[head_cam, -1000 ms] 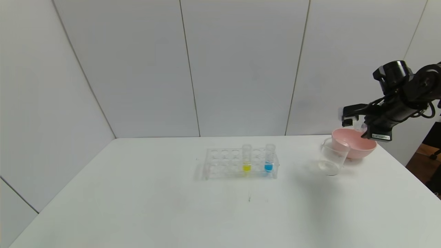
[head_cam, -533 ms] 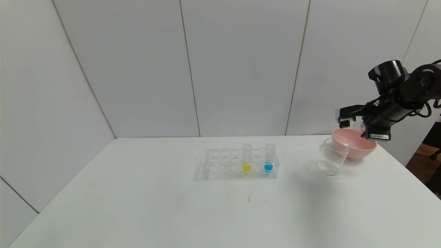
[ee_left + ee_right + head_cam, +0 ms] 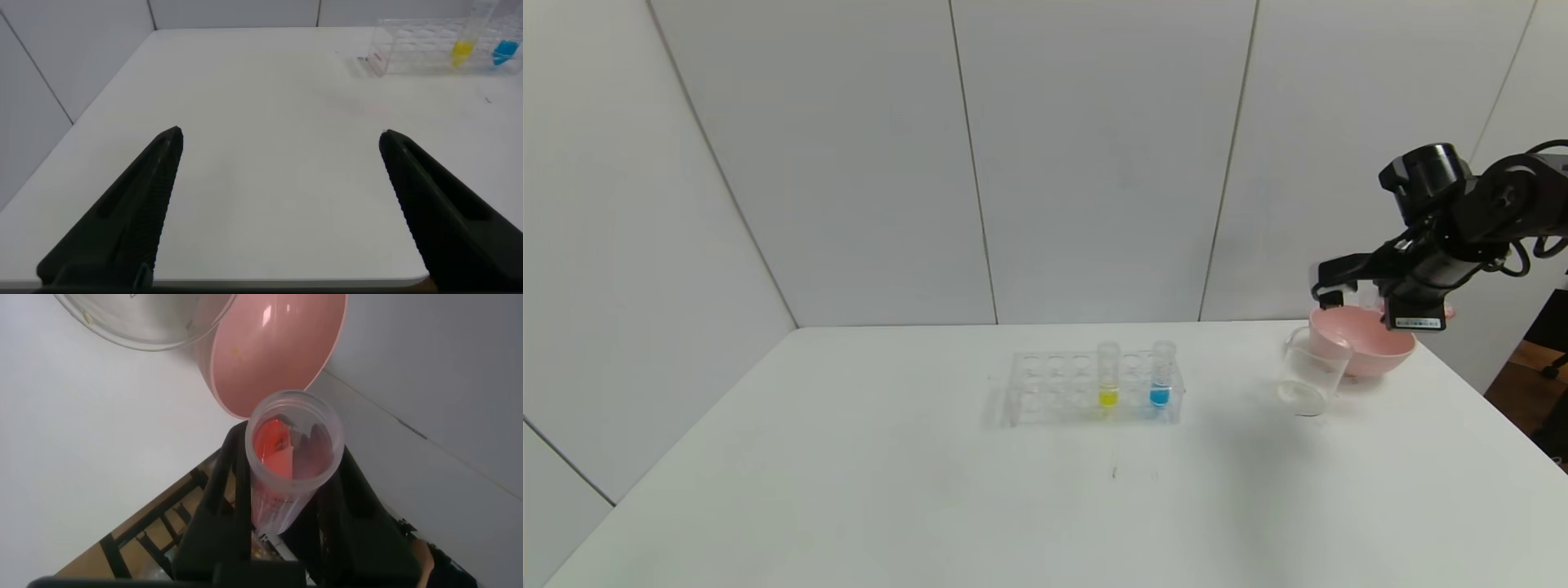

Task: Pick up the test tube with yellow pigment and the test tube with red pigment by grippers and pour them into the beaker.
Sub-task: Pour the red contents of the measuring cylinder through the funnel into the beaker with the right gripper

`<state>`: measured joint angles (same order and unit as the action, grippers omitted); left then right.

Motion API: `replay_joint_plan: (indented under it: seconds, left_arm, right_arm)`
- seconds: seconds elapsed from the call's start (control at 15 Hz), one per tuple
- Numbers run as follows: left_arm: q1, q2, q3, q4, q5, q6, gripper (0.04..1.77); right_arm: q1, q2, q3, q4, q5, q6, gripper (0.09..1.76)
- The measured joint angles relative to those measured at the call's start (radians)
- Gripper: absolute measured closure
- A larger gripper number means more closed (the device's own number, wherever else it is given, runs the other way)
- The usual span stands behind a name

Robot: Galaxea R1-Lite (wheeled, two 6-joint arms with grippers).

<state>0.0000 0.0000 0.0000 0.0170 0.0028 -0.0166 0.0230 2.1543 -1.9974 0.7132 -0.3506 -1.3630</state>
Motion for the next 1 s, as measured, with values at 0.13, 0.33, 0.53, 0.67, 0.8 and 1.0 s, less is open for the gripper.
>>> replay_joint_plan:
  seconds: [0.13, 0.33, 0.53, 0.67, 0.8, 1.0]
  left_arm:
    - [0.0, 0.0, 0.0, 0.0, 0.0, 0.0, 0.09]
    - [0.0, 0.0, 0.0, 0.0, 0.0, 0.0, 0.09]
    - [0.0, 0.0, 0.0, 0.0, 0.0, 0.0, 0.09]
    - [0.0, 0.0, 0.0, 0.0, 0.0, 0.0, 0.09]
    - [0.0, 0.0, 0.0, 0.0, 0.0, 0.0, 0.09]
    - [0.0, 0.0, 0.0, 0.0, 0.0, 0.0, 0.09]
  right_arm:
    - [0.009, 0.003, 0.0, 0.0, -0.017, 0.001, 1.32]
    - [0.022, 0.007, 0.0, 0.001, -0.07, -0.002, 1.32]
    - [0.032, 0.01, 0.0, 0.001, -0.095, -0.01, 1.32]
    - [0.035, 0.01, 0.0, -0.012, -0.112, -0.031, 1.32]
    - [0.037, 0.01, 0.0, -0.051, -0.13, -0.063, 1.32]
    - [0.042, 0.01, 0.0, -0.054, -0.148, -0.074, 1.32]
